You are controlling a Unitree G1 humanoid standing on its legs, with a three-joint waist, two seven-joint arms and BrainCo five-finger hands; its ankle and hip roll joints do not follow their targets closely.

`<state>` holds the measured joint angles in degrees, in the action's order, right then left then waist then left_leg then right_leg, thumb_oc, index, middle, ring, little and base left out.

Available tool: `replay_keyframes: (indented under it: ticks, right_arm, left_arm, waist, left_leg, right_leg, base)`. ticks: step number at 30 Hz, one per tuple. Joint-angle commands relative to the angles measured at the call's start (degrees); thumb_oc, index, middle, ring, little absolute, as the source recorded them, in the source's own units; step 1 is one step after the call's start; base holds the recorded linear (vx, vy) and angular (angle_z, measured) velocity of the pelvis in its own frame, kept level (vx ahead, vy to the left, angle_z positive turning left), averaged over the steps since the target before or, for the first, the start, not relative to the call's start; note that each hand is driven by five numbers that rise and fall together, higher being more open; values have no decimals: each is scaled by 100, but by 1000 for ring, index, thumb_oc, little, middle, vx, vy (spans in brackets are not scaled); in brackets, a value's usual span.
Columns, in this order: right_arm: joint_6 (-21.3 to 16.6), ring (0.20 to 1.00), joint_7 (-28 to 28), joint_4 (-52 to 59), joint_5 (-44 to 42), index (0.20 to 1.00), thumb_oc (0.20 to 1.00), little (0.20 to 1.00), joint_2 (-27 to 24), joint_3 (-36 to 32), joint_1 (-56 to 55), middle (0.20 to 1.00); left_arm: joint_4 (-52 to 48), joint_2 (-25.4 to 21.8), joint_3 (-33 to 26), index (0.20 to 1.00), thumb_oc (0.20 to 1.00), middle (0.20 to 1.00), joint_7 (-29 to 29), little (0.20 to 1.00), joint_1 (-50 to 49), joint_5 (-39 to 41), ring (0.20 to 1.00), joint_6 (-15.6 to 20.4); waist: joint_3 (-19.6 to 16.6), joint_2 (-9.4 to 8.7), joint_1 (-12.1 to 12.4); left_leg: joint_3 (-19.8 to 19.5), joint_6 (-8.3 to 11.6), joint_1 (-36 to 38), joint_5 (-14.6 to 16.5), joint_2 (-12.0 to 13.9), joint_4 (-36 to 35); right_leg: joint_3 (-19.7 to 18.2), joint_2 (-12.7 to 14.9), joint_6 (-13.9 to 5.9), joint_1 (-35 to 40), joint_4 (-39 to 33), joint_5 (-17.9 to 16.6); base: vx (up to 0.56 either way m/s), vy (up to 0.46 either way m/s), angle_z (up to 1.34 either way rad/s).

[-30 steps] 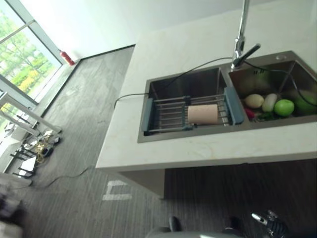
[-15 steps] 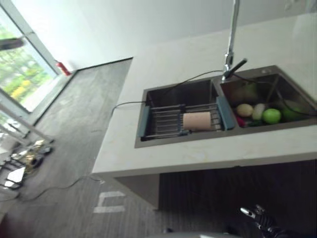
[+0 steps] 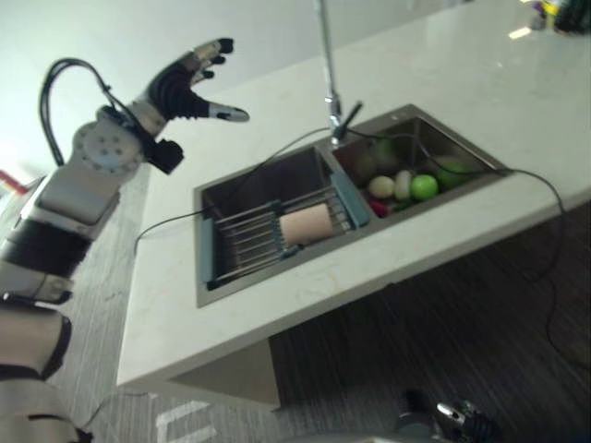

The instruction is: Place the dishes in the dishwasher.

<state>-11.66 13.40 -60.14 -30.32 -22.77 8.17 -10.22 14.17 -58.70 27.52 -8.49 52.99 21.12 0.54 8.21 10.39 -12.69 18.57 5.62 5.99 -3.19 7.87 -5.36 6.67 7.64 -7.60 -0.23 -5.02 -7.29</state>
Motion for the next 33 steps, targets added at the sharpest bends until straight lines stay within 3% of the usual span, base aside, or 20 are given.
replay_keyframes:
  ticks: [1, 5, 10, 15, 24, 33]
  right_arm:
    - [-73, 1000, 16, 169, 60, 1000, 1000, 1000, 12, -56, 114, 1000]
    - [-35, 1000, 21, 293, 93, 1000, 1000, 1000, -102, -115, 52, 1000]
    - [4, 1000, 41, 465, -123, 1000, 1000, 1000, -174, -161, 95, 1000]
    - [7, 1000, -37, 633, -199, 1000, 1000, 1000, -181, -235, 148, 1000]
    - [37, 1000, -134, 828, -299, 1000, 1000, 1000, -132, -336, 153, 1000]
    - [92, 1000, -139, 962, -348, 1000, 1000, 1000, -133, -254, 321, 1000]
  left_arm:
    - [640, -296, -158, 1000, 1000, 1000, -120, 1000, 777, -279, 1000, -268]
    - [980, 70, 159, 1000, 1000, 1000, -254, 1000, 750, -653, 1000, -316]
    - [1069, 320, 355, 1000, 1000, 1000, -488, 1000, 584, -926, 1000, -537]
    - [885, 415, 267, 1000, 1000, 1000, -547, 1000, 72, -1147, 1000, -698]
    - [614, 458, -259, 1000, 1000, 1000, -557, 1000, -907, -1440, 1000, -617]
    - [550, 549, -299, 1000, 1000, 1000, -558, 1000, -1117, -1580, 1000, -555]
  waist:
    - [314, -336, -61]
    - [466, -299, -240]
    - [683, -265, -298]
    - [870, -261, -247]
    - [958, -261, -58]
    - [1077, -294, 14]
  left_leg:
    - [59, -98, 196, 352, -141, 125]
    - [143, -107, 130, 347, -195, 149]
    - [121, -118, -54, 347, -247, 220]
    - [36, -142, -233, 368, -290, 353]
    - [-187, -192, -468, 376, -346, 482]
    - [-249, -202, -661, 349, -341, 542]
  right_leg:
    - [-184, 135, -263, 177, 381, 646]
    - [-342, 189, -313, 45, 373, 559]
    - [-420, 274, -359, -147, 396, 474]
    - [-409, 364, -385, -268, 432, 416]
    - [-300, 422, -361, -384, 562, 442]
    - [-247, 433, -334, -546, 657, 453]
  base:
    - [8, 30, -27]
    - [-6, 32, -18]
    - [-62, 26, -7]
    - [-55, 22, 1]
    - [4, 25, 10]
    - [-19, 12, 6]
